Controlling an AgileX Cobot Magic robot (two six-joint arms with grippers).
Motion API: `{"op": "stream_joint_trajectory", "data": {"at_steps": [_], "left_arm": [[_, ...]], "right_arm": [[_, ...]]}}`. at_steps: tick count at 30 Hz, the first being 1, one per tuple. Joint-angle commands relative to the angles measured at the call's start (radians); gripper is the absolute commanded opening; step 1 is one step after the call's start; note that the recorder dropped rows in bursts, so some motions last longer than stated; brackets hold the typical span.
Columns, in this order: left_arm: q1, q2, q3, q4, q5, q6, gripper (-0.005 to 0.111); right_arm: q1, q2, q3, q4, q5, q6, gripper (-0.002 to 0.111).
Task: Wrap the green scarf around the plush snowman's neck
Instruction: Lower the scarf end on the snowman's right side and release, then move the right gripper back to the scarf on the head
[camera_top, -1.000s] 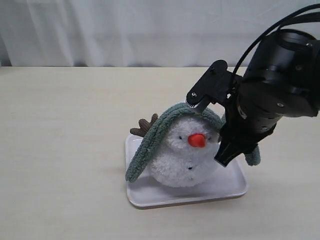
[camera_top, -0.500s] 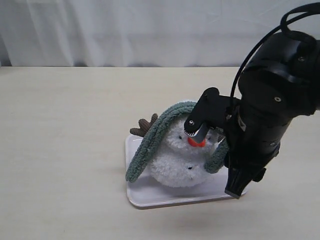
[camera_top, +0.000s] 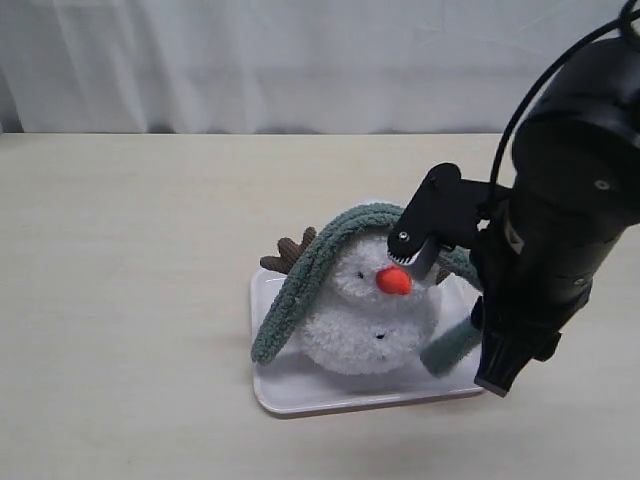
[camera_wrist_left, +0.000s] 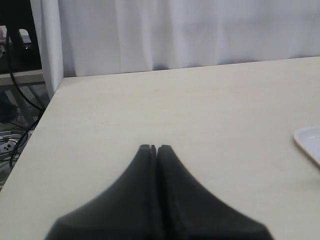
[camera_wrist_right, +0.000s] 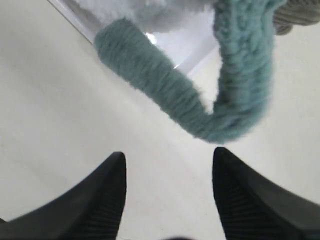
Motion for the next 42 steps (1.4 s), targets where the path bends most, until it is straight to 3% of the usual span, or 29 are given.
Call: {"op": "stream_joint_trajectory", "data": {"at_steps": [1, 16, 19, 23, 27, 32, 36, 42], "left_arm": [[-0.007, -0.003, 0.003, 0.000, -0.010, 0.002, 0.000], [-0.007, -0.003, 0.003, 0.000, -0.010, 0.002, 0.000], [-0.007, -0.003, 0.003, 0.000, -0.010, 0.002, 0.000], [-0.007, -0.003, 0.003, 0.000, -0.010, 0.002, 0.000], [-0.007, -0.003, 0.003, 0.000, -0.010, 0.002, 0.000], [-0.007, -0.003, 0.003, 0.000, -0.010, 0.002, 0.000], [-0.007, -0.003, 0.003, 0.000, -0.010, 0.002, 0.000], [-0.007, -0.003, 0.003, 0.000, -0.010, 0.002, 0.000]], "right_arm": [[-0.006, -0.082, 0.000, -0.006, 0.005, -0.010, 0.050], [-0.006, -0.170, 0.025, 0.112, -0.416, 0.030, 0.050], [-0.006, -0.165, 0.034, 0.070, -0.454, 0.054, 0.049], [-0.024, -0.136, 0.034, -0.083, -0.456, 0.299, 0.048], [-0.065, -0.097, 0.032, -0.083, -0.468, 0.303, 0.043], [-0.102, -0.054, -0.059, 0.054, -0.381, 0.159, 0.041], [-0.162, -0.043, -0.182, 0.282, -0.286, -0.059, 0.041], [-0.224, -0.023, -0.204, 0.582, -0.260, -0.361, 0.041]]}}
